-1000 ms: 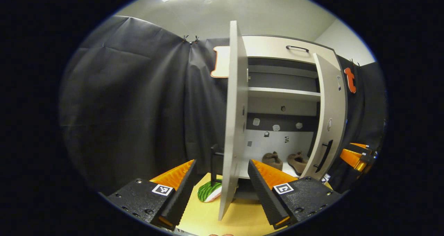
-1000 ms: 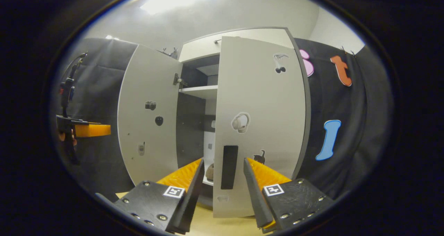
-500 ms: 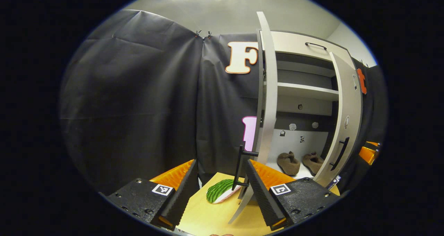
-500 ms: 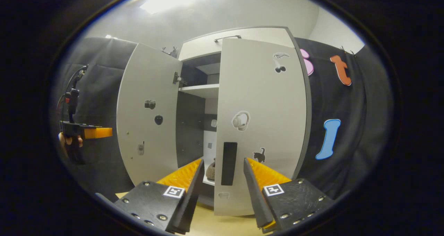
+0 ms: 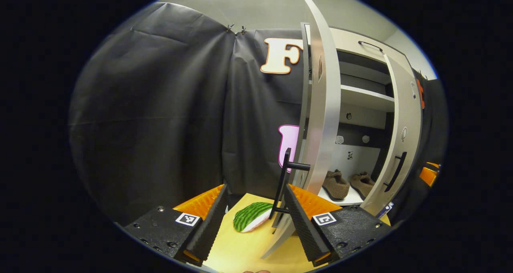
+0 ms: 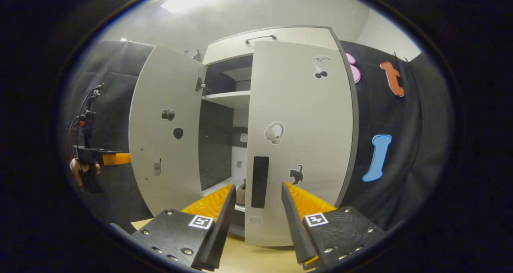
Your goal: Grab one shoe with the right hand and put it into the shoe cabinet, grab the other shoe with the left hand and put it into the shoe cabinet; then close the right door with the right hand and the left door with the left hand.
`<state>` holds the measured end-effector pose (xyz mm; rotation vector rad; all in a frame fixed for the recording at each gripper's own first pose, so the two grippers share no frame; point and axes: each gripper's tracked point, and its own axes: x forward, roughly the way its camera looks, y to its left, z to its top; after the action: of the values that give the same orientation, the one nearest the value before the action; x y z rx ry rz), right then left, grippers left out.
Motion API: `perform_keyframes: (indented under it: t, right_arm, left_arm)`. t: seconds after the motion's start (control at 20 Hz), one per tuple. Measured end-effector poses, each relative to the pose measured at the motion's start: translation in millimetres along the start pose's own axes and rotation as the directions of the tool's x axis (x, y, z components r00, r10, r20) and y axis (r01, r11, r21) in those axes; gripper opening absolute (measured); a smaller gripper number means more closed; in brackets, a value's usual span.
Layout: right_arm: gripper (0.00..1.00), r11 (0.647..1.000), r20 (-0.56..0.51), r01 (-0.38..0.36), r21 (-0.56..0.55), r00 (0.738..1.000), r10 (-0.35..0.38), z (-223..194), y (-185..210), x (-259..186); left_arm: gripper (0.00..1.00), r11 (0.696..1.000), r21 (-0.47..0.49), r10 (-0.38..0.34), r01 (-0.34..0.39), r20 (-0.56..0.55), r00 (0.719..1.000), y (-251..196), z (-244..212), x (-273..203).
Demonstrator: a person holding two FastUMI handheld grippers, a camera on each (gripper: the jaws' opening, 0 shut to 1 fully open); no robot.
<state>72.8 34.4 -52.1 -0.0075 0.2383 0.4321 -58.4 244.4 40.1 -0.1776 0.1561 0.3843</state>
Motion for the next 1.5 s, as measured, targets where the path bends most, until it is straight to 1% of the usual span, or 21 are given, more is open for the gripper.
perform_keyframes:
  t: [0.05,0.1,0.15,0.25,0.3,0.6,0.65,0.7,0.75,0.8,0.9,0.95,1.0,1.05,1.1,1.15,1.2,1.25,1.3,1.4,1.5]
  right_arm:
    - [0.65,1.0,-0.002,0.002,0.002,1.0,-0.002,0,0,1]
    - [0.68,1.0,-0.003,0.002,0.005,1.0,-0.002,0,0,1]
    - [0.64,1.0,-0.005,0.003,0.007,1.0,-0.003,-1,0,2]
    - [0.64,1.0,-0.01,0.003,0.01,1.0,-0.002,-3,-1,4]
    - [0.68,1.0,-0.01,0.002,0.012,1.0,-0.002,-3,-1,5]
    - [0.64,0.999,-0.007,-0.002,0.041,1.0,0.003,-5,0,7]
    - [0.64,0.999,-0.007,-0.003,0.046,1.0,0.003,-5,-1,7]
    - [0.68,0.999,-0.008,-0.004,0.05,1.0,0.004,-5,-1,7]
    - [0.68,0.999,-0.008,-0.004,0.054,1.0,0.004,-5,-1,7]
    - [0.68,0.998,-0.009,-0.003,0.056,1.0,0.004,-5,-1,7]
    - [0.68,0.998,-0.008,-0.001,0.063,1.0,0.002,-5,-2,7]
    - [0.68,0.998,-0.008,0.0,0.067,1.0,0.001,-4,-2,7]
    - [0.68,0.997,-0.008,0.001,0.071,1.0,0.0,-5,-2,7]
    - [0.68,0.997,-0.01,0.0,0.077,1.0,0.001,-4,-2,7]
    - [0.68,0.996,-0.012,-0.002,0.084,1.0,0.003,-5,-2,7]
    - [0.68,0.996,-0.012,-0.004,0.089,1.0,0.005,-5,-2,7]
    - [0.68,0.996,-0.012,-0.003,0.092,1.0,0.004,-5,-2,7]
    - [0.68,0.996,-0.011,-0.001,0.093,1.0,0.002,-4,-2,6]
    - [0.64,0.996,-0.01,0.0,0.092,1.0,0.001,-4,-2,7]
    - [0.64,0.996,-0.01,0.003,0.091,1.0,-0.002,-4,-2,6]
    - [0.64,0.996,-0.012,0.008,0.092,1.0,-0.007,-6,-3,6]
  left_arm:
    - [0.86,1.0,-0.004,-0.001,0.001,-0.002,1.0,0,-3,2]
    - [0.87,1.0,-0.006,-0.005,0.005,-0.002,1.0,-1,-4,2]
    - [0.86,1.0,-0.01,-0.009,0.009,-0.001,1.0,-2,-4,3]
    - [0.89,1.0,-0.013,-0.012,0.012,-0.001,1.0,-3,-6,3]
    - [0.89,1.0,-0.009,-0.012,0.012,-0.002,1.0,-3,-5,3]
    - [0.86,0.999,0.048,-0.021,0.02,0.005,1.0,-9,-1,4]
    - [0.82,0.999,0.044,-0.026,0.026,0.002,1.0,-8,-1,5]
    - [0.89,0.999,0.037,-0.031,0.031,-0.003,1.0,-9,-1,5]
    - [0.89,0.999,0.033,-0.036,0.036,-0.006,0.999,-9,-2,5]
    - [0.85,0.999,0.035,-0.038,0.039,-0.008,0.999,-10,-2,5]
    - [0.84,0.998,0.049,-0.043,0.044,-0.011,0.999,-12,-2,5]
    - [0.8,0.997,0.055,-0.048,0.049,-0.014,0.999,-14,-2,4]
    - [0.84,0.997,0.057,-0.059,0.06,-0.013,0.998,-17,-2,4]
    - [0.8,0.996,0.059,-0.073,0.073,-0.014,0.997,-22,-2,3]
    - [0.84,0.995,0.056,-0.087,0.087,-0.017,0.996,-26,-3,2]
    - [0.8,0.993,0.053,-0.1,0.101,-0.022,0.995,-30,-5,0]
    - [0.84,0.992,0.052,-0.111,0.112,-0.026,0.993,-33,-6,-1]
    - [0.8,0.991,0.052,-0.121,0.123,-0.028,0.992,-37,-6,-1]
    - [0.8,0.99,0.053,-0.133,0.134,-0.029,0.991,-42,-7,-2]
    - [0.84,0.985,0.054,-0.162,0.164,-0.035,0.986,-52,-8,-3]
    - [0.8,0.979,0.051,-0.198,0.2,-0.04,0.979,-64,-11,-5]
